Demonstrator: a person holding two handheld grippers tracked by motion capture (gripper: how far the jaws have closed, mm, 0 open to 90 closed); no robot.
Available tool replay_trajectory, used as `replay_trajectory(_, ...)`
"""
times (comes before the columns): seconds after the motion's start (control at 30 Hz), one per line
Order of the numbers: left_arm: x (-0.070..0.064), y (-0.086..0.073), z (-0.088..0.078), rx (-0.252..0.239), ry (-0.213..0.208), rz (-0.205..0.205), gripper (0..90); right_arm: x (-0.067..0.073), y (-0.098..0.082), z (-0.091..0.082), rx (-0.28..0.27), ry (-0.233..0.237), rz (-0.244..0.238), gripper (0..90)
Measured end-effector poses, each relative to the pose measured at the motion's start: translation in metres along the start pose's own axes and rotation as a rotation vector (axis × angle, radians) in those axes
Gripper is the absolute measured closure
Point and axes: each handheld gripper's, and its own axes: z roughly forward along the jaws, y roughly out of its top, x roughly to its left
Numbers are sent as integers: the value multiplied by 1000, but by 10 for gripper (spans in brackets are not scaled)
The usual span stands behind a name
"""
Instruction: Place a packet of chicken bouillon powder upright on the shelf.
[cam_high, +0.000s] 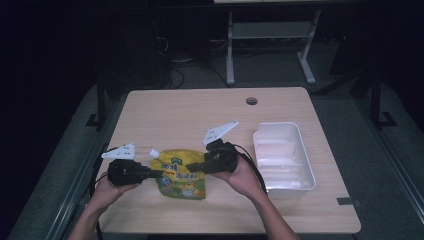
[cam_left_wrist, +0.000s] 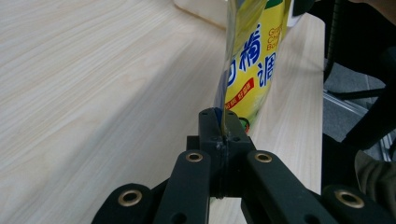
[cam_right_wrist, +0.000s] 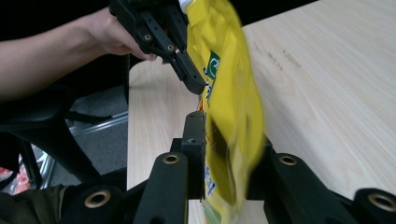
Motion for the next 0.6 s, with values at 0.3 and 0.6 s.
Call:
replay_trajectory(0.3,-1,0,0,-1,-4,1,878,2,2,6,15,-33,-19,867)
replay_trajectory(0.6,-1,-2,-4,-7,22,-9,718,6,5,1,28,-41,-72,891)
